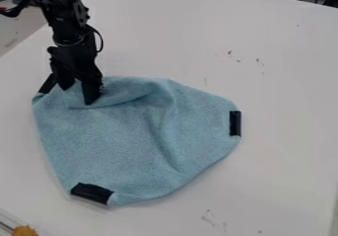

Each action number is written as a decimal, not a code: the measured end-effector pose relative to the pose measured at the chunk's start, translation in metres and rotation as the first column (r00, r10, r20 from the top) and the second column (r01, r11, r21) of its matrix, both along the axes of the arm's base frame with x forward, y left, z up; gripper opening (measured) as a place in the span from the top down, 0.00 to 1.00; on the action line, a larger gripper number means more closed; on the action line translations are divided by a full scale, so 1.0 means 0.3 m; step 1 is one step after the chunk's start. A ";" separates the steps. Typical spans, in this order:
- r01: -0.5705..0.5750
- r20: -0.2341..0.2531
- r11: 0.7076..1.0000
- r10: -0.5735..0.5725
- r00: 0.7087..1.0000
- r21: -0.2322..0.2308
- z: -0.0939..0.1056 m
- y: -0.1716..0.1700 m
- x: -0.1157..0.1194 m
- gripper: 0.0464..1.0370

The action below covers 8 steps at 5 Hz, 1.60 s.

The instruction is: Unfold the top of the cloth

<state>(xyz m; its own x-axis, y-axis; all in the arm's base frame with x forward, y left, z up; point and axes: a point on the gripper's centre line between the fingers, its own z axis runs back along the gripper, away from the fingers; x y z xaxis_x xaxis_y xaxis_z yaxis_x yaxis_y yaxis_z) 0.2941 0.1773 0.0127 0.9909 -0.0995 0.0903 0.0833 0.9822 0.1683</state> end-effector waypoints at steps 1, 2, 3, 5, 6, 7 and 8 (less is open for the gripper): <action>0.003 0.000 1.000 -0.003 1.000 0.004 0.000 0.002 0.000 0.38; 0.003 0.001 1.000 -0.003 1.000 0.004 0.000 0.002 0.001 0.68; 0.009 0.001 1.000 -0.009 1.000 0.004 -0.003 0.002 0.002 0.89; 0.035 0.008 0.999 -0.035 0.999 0.026 0.026 -0.007 0.043 0.99; 0.122 0.051 0.990 -0.126 0.991 0.071 0.109 -0.028 0.151 0.99; 0.197 0.061 0.977 -0.202 0.977 0.081 0.118 -0.026 0.254 0.99; 0.259 0.072 0.964 -0.263 0.962 0.062 0.100 -0.013 0.338 0.99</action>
<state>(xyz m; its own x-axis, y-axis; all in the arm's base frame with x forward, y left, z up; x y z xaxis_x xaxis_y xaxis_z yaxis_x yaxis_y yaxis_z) 0.3953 0.1733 0.0428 0.9200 -0.3601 0.1546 0.3199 0.9180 0.2346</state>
